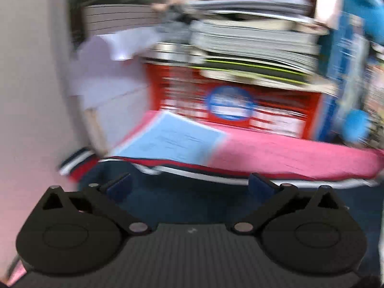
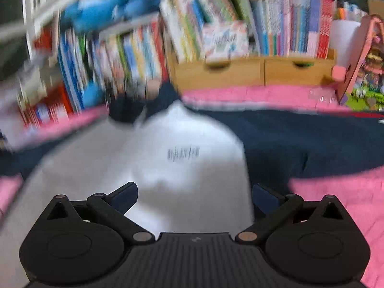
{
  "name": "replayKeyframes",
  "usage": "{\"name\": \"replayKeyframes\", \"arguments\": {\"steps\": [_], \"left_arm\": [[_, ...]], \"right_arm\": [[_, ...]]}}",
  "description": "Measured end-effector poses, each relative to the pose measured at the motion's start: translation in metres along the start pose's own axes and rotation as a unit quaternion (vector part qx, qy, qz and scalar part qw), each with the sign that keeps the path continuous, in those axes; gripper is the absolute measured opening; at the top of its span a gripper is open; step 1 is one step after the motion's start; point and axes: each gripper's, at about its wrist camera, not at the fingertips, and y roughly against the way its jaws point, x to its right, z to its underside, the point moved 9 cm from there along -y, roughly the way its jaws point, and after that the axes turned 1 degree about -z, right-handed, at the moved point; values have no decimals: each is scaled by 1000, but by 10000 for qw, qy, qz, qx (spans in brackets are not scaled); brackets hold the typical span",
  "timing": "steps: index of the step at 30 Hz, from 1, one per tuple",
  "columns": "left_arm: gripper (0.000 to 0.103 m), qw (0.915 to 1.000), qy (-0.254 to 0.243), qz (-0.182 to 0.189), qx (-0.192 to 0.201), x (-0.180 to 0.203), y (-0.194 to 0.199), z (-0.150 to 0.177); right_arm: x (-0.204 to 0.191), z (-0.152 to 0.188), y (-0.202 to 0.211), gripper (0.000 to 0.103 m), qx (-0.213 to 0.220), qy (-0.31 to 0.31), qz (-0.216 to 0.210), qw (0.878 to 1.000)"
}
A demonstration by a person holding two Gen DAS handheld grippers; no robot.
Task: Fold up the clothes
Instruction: 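Fold the sleeve across the white body and open the left gripper, then move the right gripper to the other striped sleeve cuff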
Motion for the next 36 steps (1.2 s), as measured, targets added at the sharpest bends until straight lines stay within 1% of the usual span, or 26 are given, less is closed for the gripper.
{"name": "replayKeyframes", "arguments": {"steps": [2,3,5,7,9,11,13,15,18,20,22,24,26,27,29,30,32,33,34,35,36], "left_arm": [[103,9995,-114,283,-15,21,2,6],[103,9996,-46,243,-157,21,-3,15],[103,9987,129,150,-473,19,-16,32],[103,9972,238,-12,-708,11,-24,45],[103,9959,202,-267,-836,2,-34,53],[103,9961,293,-290,-777,-6,-31,55],[103,9955,327,-391,-795,-12,-31,54],[103,9955,313,-462,-771,-19,-33,51],[103,9952,407,-535,-706,-30,-35,47],[103,9953,448,-576,-629,-36,-38,45],[103,9944,501,-713,-591,-42,-41,43],[103,9920,559,-924,-656,-44,-42,40],[99,9906,327,-1169,-635,-34,-34,30],[100,9934,79,-1039,-473,-16,-25,20],[100,9981,-277,-541,-105,18,-4,13],[100,9987,-440,-270,23,39,9,8],[102,9967,-716,324,214,84,34,1],[102,9933,-851,735,263,114,48,-1],[103,9889,-991,1065,291,142,59,0],[103,9819,-1173,1451,325,176,73,2],[103,9730,-1353,1833,358,210,87,4]], "right_arm": [[14,-21,0,103,211,-51,-14,9998],[22,-32,-2,103,299,-58,12,9995],[43,-47,-16,103,285,-33,202,9994],[71,-53,-40,103,30,4,559,9984],[102,-54,-61,103,-280,-60,988,9947],[140,-53,-75,103,-528,-428,1292,9893],[181,-53,-80,102,-625,-912,1645,9802],[222,-54,-78,102,-623,-1334,1971,9693],[272,-48,-69,103,-674,-1601,2593,9501],[297,-44,-63,103,-693,-1566,2951,9400],[320,-40,-56,103,-730,-1507,3294,9292],[337,-41,-52,103,-685,-1635,3411,9231],[340,-42,-47,102,-726,-1779,3497,9170],[330,-45,-45,101,-671,-1709,3363,9237],[304,-53,-41,101,-512,-1486,2987,9413],[284,-56,-36,102,-417,-1262,2777,9514],[239,-61,-25,103,-217,-743,2337,9692],[214,-61,-20,103,-144,-465,2122,9760],[194,-57,-18,103,-171,-254,1968,9800],[175,-52,-16,103,-226,-64,1832,9828],[157,-46,-14,103,-280,126,1694,9851]]}}
